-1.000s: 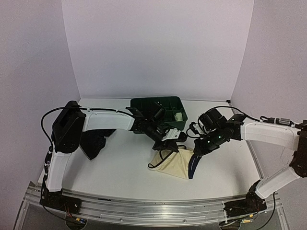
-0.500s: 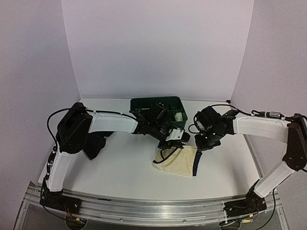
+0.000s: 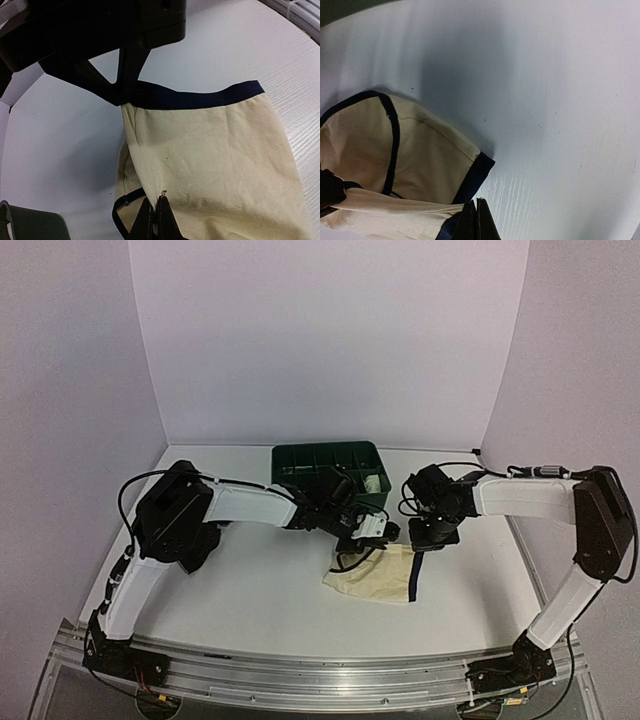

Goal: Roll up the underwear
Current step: Fold the underwear at the center of the board.

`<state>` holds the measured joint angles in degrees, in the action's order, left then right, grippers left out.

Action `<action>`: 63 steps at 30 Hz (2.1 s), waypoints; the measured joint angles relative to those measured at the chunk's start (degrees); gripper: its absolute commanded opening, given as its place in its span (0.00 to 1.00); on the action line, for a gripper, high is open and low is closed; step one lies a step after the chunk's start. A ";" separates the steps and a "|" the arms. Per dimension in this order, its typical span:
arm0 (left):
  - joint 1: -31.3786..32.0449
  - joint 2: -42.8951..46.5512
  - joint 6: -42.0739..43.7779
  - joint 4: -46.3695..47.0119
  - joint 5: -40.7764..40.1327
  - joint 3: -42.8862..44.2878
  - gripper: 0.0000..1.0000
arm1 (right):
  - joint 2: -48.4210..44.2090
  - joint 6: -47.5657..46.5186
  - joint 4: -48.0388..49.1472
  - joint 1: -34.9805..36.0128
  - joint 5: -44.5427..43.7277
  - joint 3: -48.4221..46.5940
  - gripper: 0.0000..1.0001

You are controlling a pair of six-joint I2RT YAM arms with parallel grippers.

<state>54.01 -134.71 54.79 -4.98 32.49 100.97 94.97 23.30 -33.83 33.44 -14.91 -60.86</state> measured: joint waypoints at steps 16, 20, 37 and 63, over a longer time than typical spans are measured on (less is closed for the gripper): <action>-1.27 -9.84 -5.14 -7.20 -2.82 14.47 0.00 | 6.51 0.78 8.40 -2.94 -1.42 0.00 0.00; -1.64 -9.84 -6.79 -7.02 -3.69 14.47 0.07 | 7.01 0.56 10.64 -2.96 -1.45 0.00 0.10; -3.09 -10.66 -18.88 -16.39 -2.96 28.61 0.61 | -4.93 -4.72 10.40 -3.44 -1.92 2.05 0.39; -8.36 25.99 -9.19 -37.23 5.31 -16.85 0.50 | 12.39 10.59 9.59 10.75 13.95 -2.60 0.00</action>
<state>45.65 -108.72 45.59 -42.20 37.80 84.12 107.36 33.89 -24.25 44.20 -0.96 -63.46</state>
